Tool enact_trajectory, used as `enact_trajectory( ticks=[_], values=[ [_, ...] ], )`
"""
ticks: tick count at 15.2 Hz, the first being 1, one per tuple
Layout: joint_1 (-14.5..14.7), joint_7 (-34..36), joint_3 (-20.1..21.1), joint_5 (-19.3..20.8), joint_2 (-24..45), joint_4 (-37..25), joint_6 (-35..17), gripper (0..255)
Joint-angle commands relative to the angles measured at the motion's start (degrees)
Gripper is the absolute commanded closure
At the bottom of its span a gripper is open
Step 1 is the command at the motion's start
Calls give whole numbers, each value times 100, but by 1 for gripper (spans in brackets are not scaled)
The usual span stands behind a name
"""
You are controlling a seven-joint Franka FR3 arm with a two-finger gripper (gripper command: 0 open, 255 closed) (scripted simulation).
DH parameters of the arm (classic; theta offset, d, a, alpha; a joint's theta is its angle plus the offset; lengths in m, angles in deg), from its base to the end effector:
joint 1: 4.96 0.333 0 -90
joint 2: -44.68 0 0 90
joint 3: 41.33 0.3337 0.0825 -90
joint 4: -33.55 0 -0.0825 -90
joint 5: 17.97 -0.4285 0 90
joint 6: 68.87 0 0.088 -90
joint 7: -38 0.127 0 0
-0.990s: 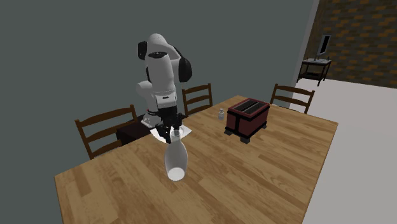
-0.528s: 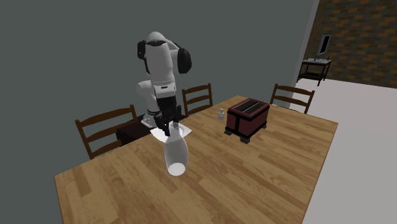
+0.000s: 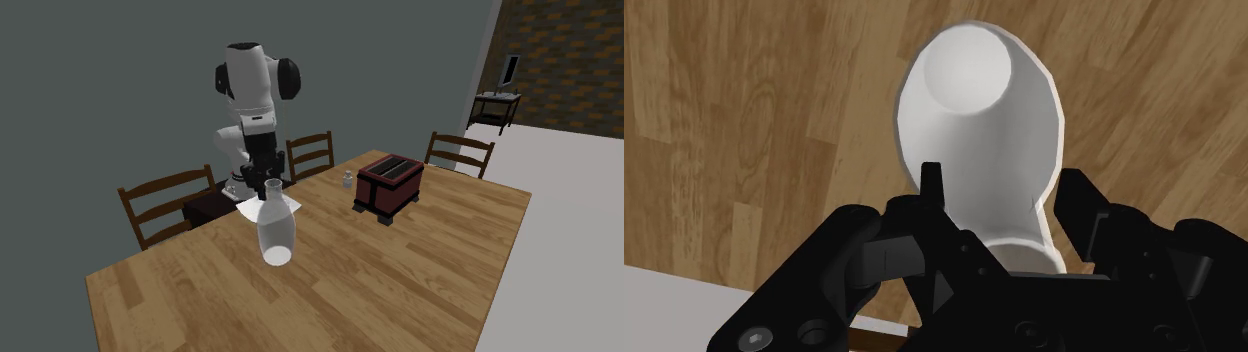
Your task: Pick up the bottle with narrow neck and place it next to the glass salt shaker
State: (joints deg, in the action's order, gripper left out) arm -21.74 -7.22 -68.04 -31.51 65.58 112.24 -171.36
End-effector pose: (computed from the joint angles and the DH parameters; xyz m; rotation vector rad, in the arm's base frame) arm 0.5733 -0.4399 0.5253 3.1269 0.0359 0.1786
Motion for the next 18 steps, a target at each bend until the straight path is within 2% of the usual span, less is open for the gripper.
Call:
enact_trajectory(
  ticks=[1,10,14,18],
  values=[
    [-19,15,-5,3,2,-167,162,255],
    [-164,62,-10,-59,171,-1045,876,255],
    [404,483,7,392,-773,20,641,255],
    [832,1004,151,822,-1604,814,557,255]
  ],
)
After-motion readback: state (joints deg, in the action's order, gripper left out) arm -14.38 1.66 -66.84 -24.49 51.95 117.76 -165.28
